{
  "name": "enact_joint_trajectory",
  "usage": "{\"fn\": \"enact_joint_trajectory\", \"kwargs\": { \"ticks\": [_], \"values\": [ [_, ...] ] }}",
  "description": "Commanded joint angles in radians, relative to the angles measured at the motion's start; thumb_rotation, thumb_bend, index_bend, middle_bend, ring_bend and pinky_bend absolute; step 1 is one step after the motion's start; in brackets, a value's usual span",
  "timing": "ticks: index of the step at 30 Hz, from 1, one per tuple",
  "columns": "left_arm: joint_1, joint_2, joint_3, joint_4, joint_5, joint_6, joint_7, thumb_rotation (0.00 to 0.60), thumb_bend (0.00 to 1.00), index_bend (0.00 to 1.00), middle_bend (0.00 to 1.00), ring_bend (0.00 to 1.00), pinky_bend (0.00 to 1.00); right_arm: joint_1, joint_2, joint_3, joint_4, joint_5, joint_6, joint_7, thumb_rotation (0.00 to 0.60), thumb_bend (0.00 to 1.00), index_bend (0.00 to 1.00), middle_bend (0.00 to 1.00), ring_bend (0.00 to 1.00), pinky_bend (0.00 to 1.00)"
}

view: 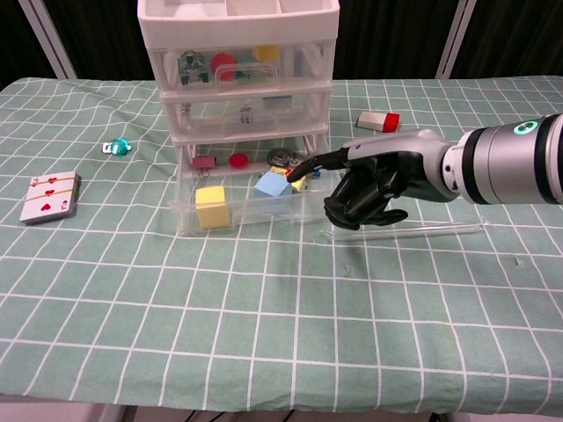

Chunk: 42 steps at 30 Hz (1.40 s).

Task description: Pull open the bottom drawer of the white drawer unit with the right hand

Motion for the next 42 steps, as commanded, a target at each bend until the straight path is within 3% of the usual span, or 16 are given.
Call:
{"fn": "enact_joint_trajectory", "kwargs": {
  "ticks": [1, 5, 10, 15, 21, 27, 42],
  "values": [
    [0.002, 0.001, 0.0, 0.001, -0.001, 0.003, -0.002, 0.6, 0.0, 0.32, 0.23, 0.18, 0.19, -0.023, 0.061, 0.014, -0.049, -0.101, 0.051, -0.03, 0.6, 0.45, 0.05, 0.71, 0.82, 0.93],
    [0.005, 0.003, 0.002, -0.002, 0.003, 0.008, 0.0, 0.6, 0.0, 0.32, 0.23, 0.18, 0.19, 0.003, 0.119, 0.022, -0.067, -0.196, 0.124, -0.153, 0.6, 0.33, 0.06, 0.73, 0.84, 0.94],
    [0.01, 0.002, 0.004, -0.011, 0.005, 0.016, 0.007, 0.6, 0.0, 0.32, 0.23, 0.18, 0.19, 0.09, 0.109, -0.005, -0.025, -0.222, 0.22, -0.444, 0.6, 0.19, 0.16, 0.78, 0.88, 0.98],
    [0.016, 0.003, 0.005, -0.017, 0.001, 0.02, 0.011, 0.6, 0.0, 0.32, 0.23, 0.18, 0.19, 0.173, 0.034, -0.033, 0.04, -0.17, 0.255, -0.65, 0.6, 0.16, 0.26, 0.83, 0.92, 1.0],
    [0.017, 0.0, 0.006, -0.015, -0.003, 0.015, 0.008, 0.6, 0.0, 0.32, 0.23, 0.18, 0.19, 0.232, -0.086, -0.069, 0.145, -0.171, 0.293, -0.803, 0.6, 0.13, 0.29, 0.85, 0.93, 1.0],
    [0.023, -0.004, 0.006, -0.005, -0.009, 0.015, -0.006, 0.6, 0.0, 0.32, 0.23, 0.18, 0.19, 0.262, -0.183, -0.081, 0.233, -0.16, 0.294, -0.861, 0.6, 0.07, 0.31, 0.85, 0.93, 1.0],
    [0.034, -0.013, 0.008, 0.016, -0.011, 0.021, -0.026, 0.6, 0.0, 0.32, 0.23, 0.18, 0.19, 0.284, -0.327, -0.084, 0.416, -0.159, 0.261, -0.866, 0.6, 0.06, 0.34, 0.85, 0.93, 1.0]
  ]
}}
